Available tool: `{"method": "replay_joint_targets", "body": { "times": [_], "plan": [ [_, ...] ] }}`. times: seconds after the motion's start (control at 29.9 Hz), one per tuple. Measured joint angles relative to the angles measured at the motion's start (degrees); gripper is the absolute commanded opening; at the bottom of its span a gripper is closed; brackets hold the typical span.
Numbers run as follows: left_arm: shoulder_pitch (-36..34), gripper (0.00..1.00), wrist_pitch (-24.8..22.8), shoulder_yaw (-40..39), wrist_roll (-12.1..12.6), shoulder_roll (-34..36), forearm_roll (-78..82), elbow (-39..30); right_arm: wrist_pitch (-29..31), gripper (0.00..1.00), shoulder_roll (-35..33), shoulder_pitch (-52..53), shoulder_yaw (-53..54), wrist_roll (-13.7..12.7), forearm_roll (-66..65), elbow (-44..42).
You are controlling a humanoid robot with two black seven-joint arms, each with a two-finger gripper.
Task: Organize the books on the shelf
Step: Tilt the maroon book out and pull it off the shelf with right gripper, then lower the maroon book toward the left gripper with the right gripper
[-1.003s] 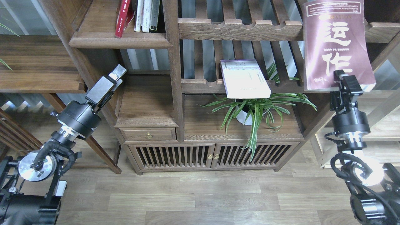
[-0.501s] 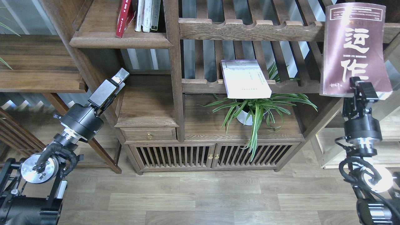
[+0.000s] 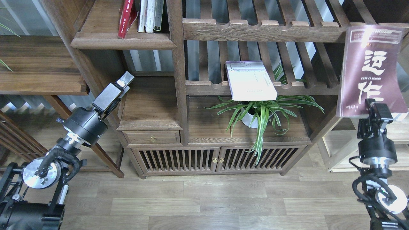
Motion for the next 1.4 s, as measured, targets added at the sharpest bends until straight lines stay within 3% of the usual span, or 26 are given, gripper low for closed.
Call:
{"method": "replay_joint_targets", "body": {
  "times": [0.57, 1.4],
  "plan": [
    [1.21, 0.99, 0.00, 0.43, 0.00, 0.00, -0.07, 0.06, -0.01, 0.13, 0.13, -6.76, 0.53, -0.16, 0.34, -2.14],
    [18.58, 0.99, -3.32, 10.71, 0.00, 0.00, -0.60, -0.07, 0.01, 0.14, 6.25, -12.53, -7.97, -0.38, -1.27, -2.17]
  ]
}}
